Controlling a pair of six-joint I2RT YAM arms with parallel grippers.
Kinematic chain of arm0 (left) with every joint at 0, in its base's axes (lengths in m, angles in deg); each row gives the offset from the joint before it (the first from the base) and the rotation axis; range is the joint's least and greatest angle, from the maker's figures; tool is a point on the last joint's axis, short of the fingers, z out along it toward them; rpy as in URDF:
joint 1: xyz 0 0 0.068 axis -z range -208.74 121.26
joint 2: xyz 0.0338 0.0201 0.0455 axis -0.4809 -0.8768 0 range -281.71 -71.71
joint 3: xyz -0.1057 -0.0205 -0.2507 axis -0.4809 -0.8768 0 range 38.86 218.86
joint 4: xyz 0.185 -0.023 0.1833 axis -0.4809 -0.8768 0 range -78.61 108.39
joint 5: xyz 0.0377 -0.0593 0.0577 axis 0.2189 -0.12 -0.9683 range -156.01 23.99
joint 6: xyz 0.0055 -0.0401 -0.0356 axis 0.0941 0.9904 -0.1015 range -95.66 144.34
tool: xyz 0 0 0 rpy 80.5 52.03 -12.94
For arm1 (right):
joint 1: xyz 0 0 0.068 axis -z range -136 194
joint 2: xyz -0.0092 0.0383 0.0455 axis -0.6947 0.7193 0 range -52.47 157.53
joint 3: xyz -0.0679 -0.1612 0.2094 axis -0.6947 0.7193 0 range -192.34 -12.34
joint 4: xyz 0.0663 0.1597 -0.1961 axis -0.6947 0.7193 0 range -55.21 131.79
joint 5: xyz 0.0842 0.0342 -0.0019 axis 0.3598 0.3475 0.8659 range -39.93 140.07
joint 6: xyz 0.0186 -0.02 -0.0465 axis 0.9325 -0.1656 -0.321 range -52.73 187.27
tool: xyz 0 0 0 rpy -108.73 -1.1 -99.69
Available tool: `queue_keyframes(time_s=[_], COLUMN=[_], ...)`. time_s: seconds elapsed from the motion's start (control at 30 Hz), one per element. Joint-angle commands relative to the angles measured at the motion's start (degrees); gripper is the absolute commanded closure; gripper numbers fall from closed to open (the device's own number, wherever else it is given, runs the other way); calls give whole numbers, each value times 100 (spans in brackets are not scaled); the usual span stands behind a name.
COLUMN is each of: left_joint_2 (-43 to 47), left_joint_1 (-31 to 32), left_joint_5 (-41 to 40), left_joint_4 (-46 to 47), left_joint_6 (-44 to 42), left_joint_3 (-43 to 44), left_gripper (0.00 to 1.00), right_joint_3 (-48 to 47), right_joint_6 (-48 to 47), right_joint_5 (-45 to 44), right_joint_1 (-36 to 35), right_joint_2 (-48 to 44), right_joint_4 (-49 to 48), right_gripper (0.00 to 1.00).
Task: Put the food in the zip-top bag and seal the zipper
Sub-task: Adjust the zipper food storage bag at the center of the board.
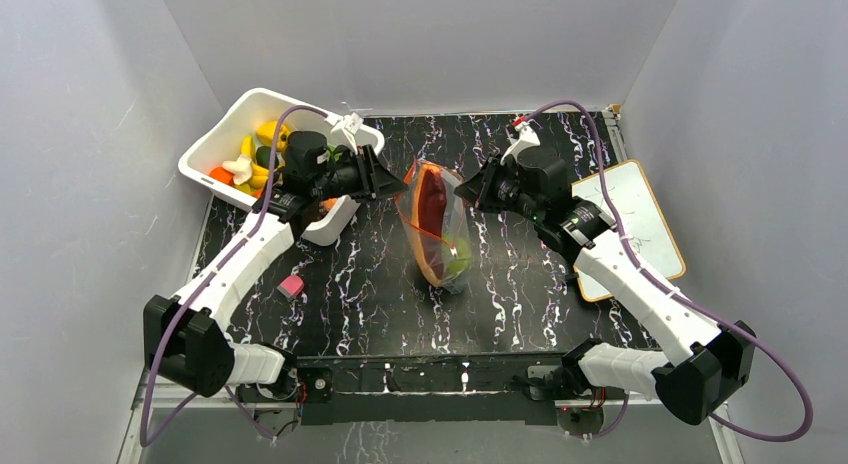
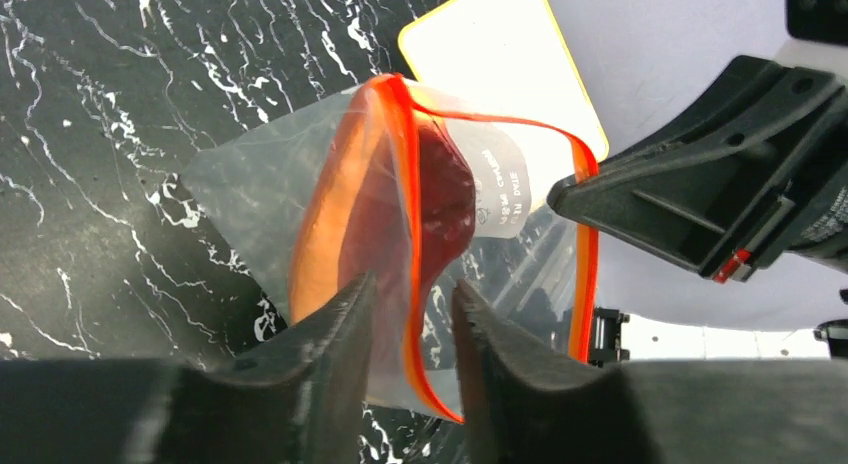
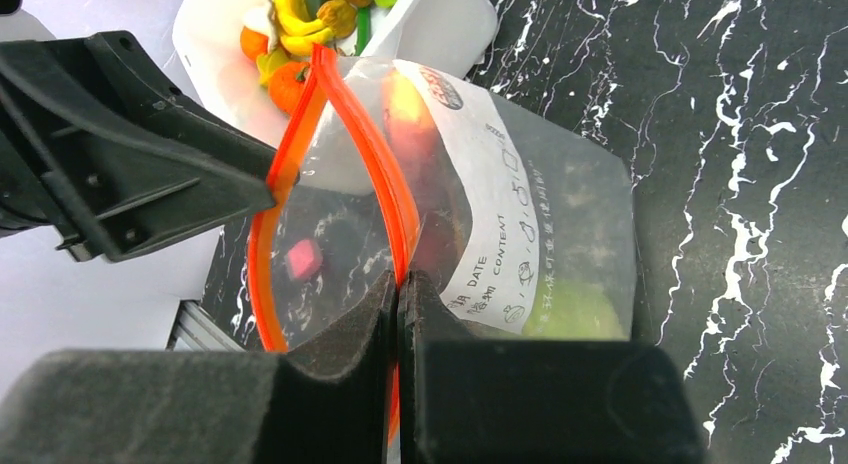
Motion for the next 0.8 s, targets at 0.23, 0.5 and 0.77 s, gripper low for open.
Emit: queue_keyframes(time_s=[0.23,0.5,0.77], left_joint_2=[-79,-88,-607], left_joint_1=[22,2,-597], left_joint_5=[-56,-1965,-3473], left_joint_4=[-885,-2008,-2665], left_joint_6=[-670,-1637,-2197], left_joint_3=[981,1678,2280], left_gripper=[30,2,2], right_joint_3=[-4,88,153], right_joint_6=[65,-63,-303], right_joint_5=[-631,-585,-619], right_joint_1=[29,28,30], right_joint_2=[-294,-426,-605], right_joint_4=[-490,-533,-537], right_gripper=[100,100,100])
